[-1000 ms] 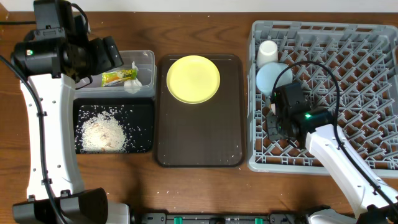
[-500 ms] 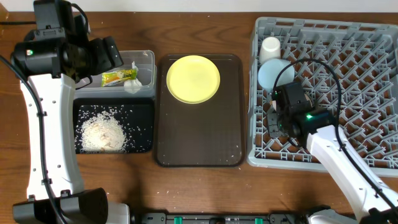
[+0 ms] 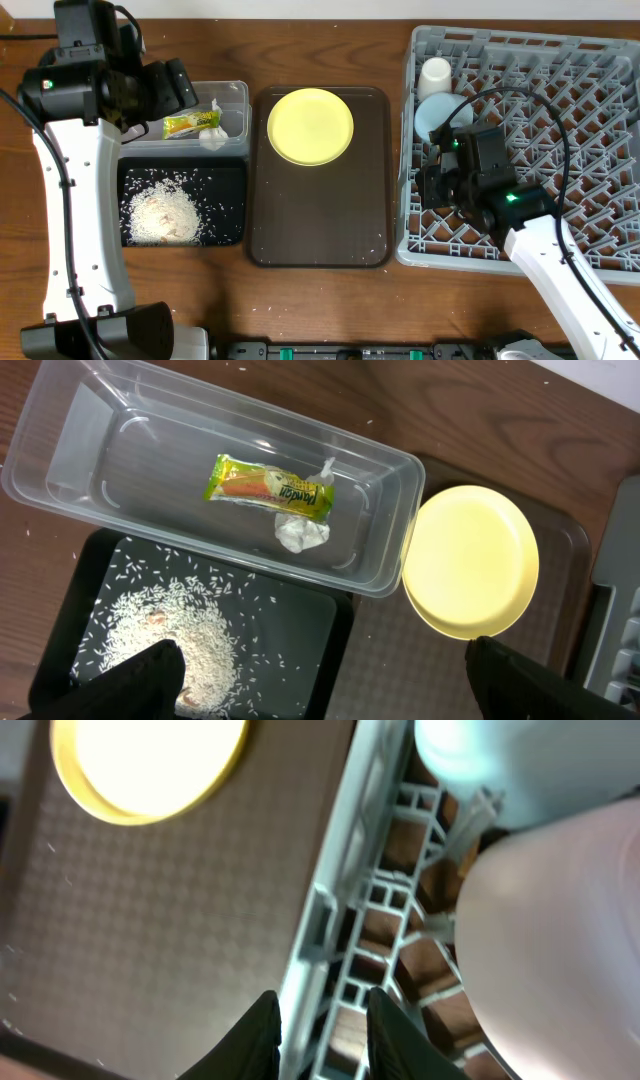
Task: Sort waste into correct bins and load items into the dishwasher rack
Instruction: 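Open the right gripper and withdraw it from the white bowl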
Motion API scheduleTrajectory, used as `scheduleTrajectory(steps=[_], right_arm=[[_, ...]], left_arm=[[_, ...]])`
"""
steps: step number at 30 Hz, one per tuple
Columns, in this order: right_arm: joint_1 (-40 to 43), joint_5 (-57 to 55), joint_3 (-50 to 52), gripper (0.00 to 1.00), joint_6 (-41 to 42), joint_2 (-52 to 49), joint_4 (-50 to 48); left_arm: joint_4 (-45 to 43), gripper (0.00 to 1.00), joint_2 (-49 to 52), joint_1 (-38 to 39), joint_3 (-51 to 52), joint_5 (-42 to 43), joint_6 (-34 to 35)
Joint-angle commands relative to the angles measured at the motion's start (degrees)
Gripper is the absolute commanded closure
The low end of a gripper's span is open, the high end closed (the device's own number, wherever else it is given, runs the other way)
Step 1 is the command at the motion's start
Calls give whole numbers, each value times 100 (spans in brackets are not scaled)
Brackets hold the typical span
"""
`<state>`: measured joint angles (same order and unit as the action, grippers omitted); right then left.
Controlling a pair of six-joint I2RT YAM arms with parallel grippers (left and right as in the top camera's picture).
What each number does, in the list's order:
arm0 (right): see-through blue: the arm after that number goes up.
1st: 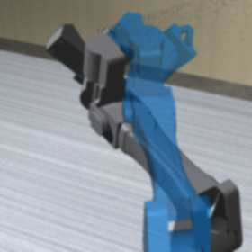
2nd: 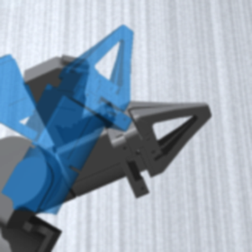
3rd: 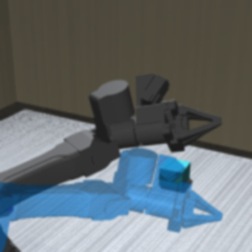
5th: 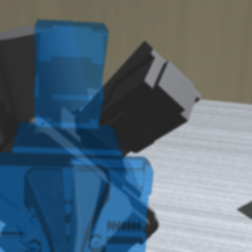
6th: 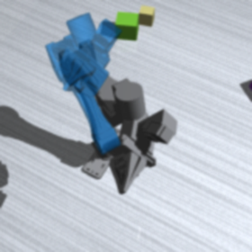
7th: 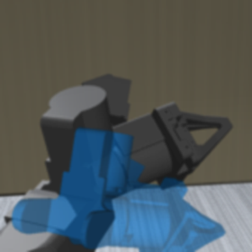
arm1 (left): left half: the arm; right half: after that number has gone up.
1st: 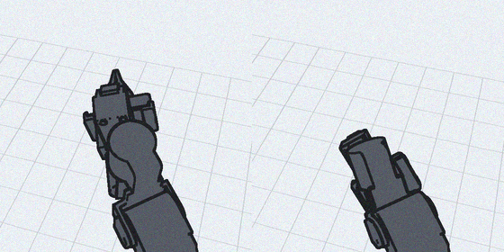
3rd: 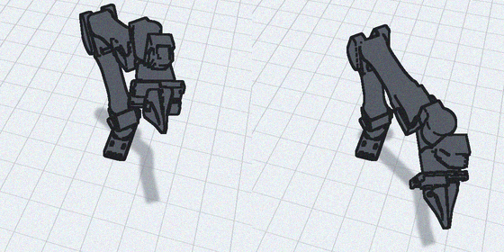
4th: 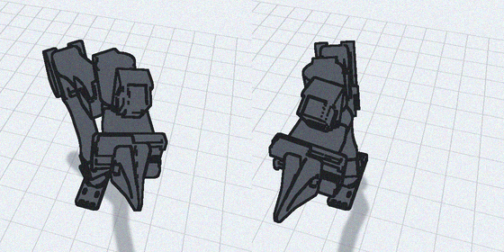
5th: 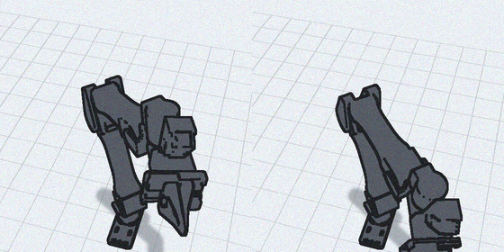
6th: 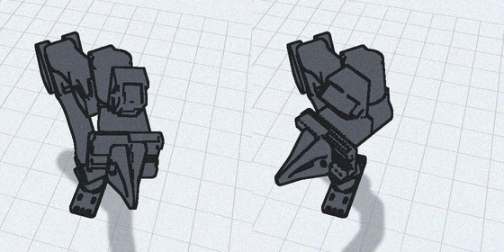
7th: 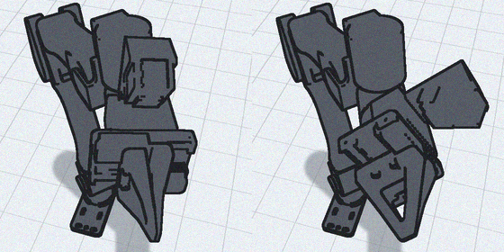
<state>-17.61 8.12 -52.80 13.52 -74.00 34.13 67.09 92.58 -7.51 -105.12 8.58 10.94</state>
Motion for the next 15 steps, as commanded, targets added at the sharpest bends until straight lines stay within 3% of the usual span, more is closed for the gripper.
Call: scheduleTrajectory(steps=[1, 10, 13, 15], right_arm=[[-136, -68, -107, 72, 280, -160, -153], [-647, -863, -107, 73, 437, -1209, -765], [-756, -979, -107, 86, 553, -1410, -741], [-802, -979, -109, 90, 632, -1390, -651]], left_arm=[[17, 7, -9, -24, -74, -70, 72], [15, 7, -9, -24, -74, -70, 72], [17, 7, -9, -24, -74, -70, 72], [17, 7, -9, -24, -74, -70, 72]])
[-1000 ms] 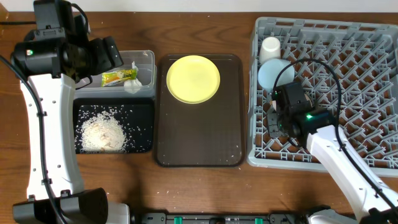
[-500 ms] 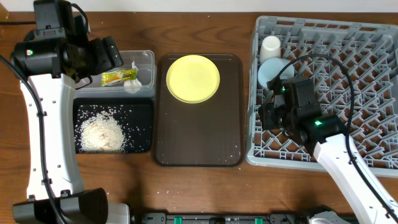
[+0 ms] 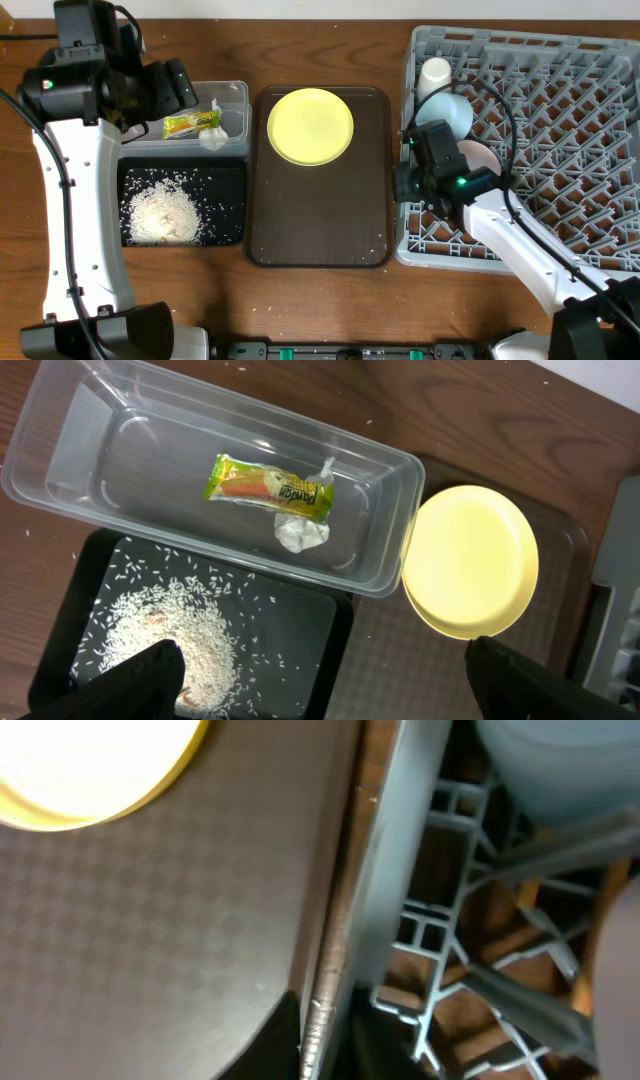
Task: Sort waste into correct bins and load items into the dishwasher rack
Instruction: 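Open the right gripper and withdraw it from the white bowl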
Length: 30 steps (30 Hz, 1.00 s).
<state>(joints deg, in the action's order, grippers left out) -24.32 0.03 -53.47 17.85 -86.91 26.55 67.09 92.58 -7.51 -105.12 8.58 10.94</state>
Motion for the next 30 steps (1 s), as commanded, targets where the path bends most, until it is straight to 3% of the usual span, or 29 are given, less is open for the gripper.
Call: scheduleTrajectory(steps=[1, 10, 18, 23, 30], right_arm=[[-157, -166, -44, 90, 238, -55, 157], [-208, -173, -46, 99, 402, 820, 1049], [-210, -144, -46, 95, 402, 999, 949], [-258, -151, -48, 80, 389, 999, 793], [-358, -9, -400, 81, 0, 997, 791]], left_arm=[[17, 7, -9, -24, -74, -70, 72], [17, 7, -9, -24, -74, -70, 72], [17, 7, -9, -24, -74, -70, 72], [17, 7, -9, -24, -74, -70, 72], [17, 7, -9, -24, -74, -70, 72]])
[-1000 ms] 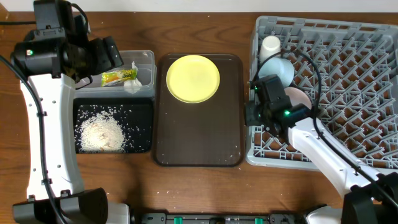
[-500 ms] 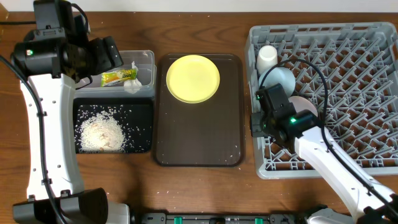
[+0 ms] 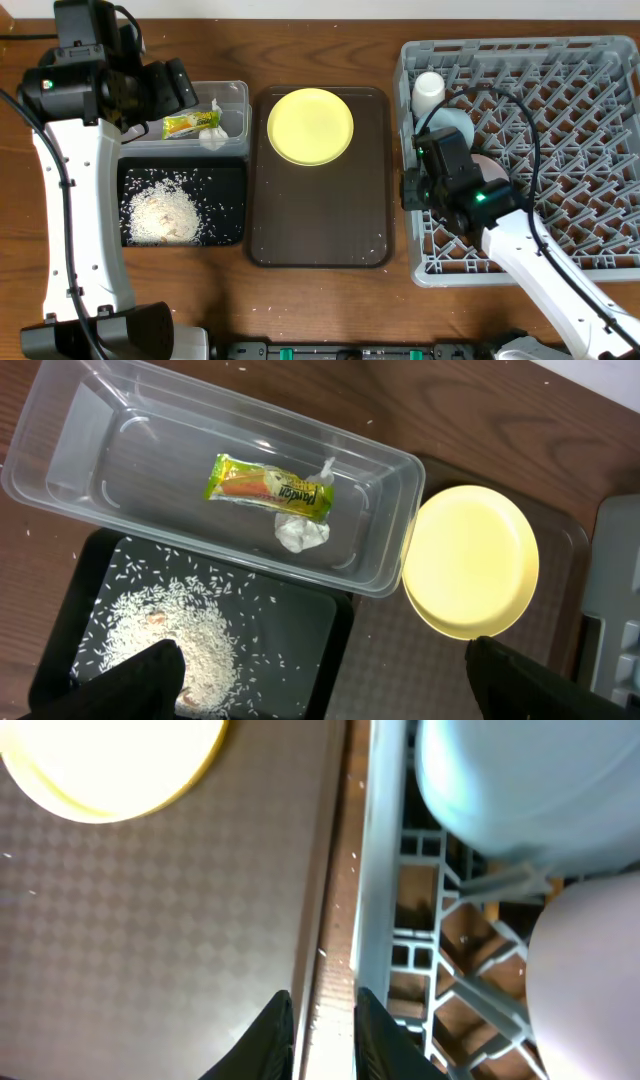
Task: Sort waste into correct bins and load items into the dishwasher rack
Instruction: 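Open the right gripper and withdraw it from the white bowl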
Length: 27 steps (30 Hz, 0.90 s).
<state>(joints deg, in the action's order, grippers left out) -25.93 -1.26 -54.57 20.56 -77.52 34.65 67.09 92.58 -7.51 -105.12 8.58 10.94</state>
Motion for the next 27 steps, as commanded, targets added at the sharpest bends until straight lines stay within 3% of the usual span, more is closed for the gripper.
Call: scheduleTrajectory(steps=[1, 7, 17, 27], right_arm=[[-264, 136, -339, 81, -402, 52, -39], [-804, 72, -378, 81, -890, -122, -280], [-1353, -111, -378, 90, -1102, -1316, -855], [-1344, -461, -378, 90, -1163, -2164, -404]], left_arm=[[17, 7, -9, -24, -74, -70, 72], [15, 7, -9, -24, -74, -70, 72], [17, 7, -9, -24, -74, -70, 72], [17, 7, -9, -24, -74, -70, 72]])
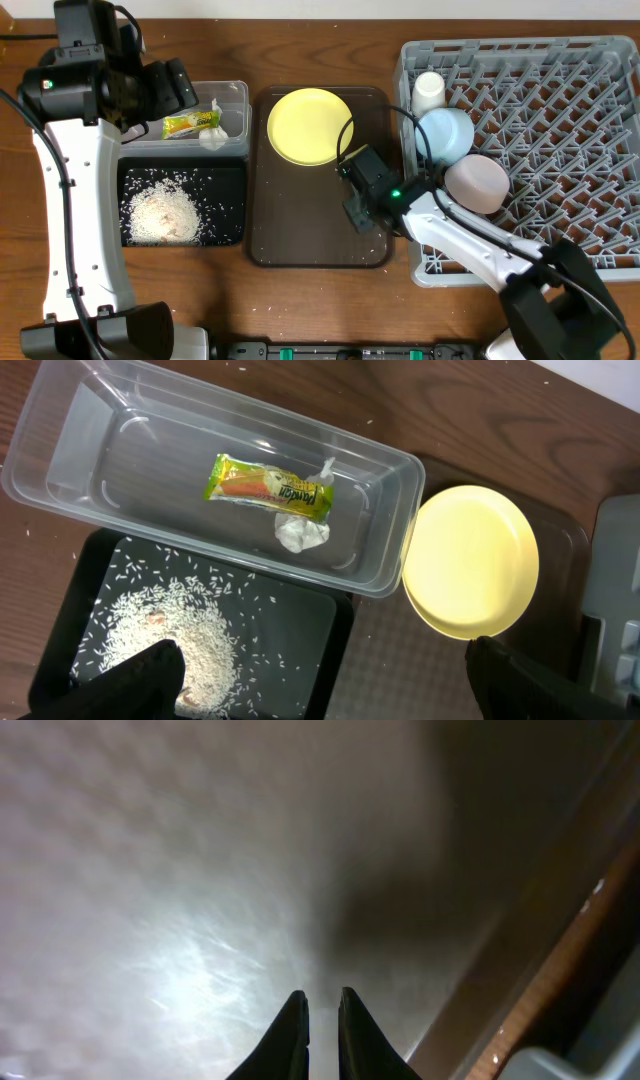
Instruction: Sort waste into correct bins and load items into the dishwasher rack
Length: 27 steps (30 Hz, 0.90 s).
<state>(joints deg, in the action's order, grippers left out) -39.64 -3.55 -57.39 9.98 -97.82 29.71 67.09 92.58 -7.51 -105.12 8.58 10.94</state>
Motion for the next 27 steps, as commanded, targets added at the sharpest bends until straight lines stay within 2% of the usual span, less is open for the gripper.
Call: scheduleTrajectory(steps=[1, 10, 19, 23, 27], right_arm=[[35, -271, -96, 89, -105, -188, 146], [256, -1036, -96, 91, 160, -356, 758], [337, -1147, -162, 91, 170, -354, 780], [328, -1082, -470, 91, 168, -354, 876], [297, -859, -1239, 86, -48, -332, 1467]], left_arm=[[17, 7, -9, -24, -74, -72, 72], [17, 7, -9, -24, -74, -70, 72], [17, 7, -9, -24, -74, -70, 72], [17, 7, -9, -24, -74, -72, 72], [17, 7, -9, -24, -74, -70, 72]])
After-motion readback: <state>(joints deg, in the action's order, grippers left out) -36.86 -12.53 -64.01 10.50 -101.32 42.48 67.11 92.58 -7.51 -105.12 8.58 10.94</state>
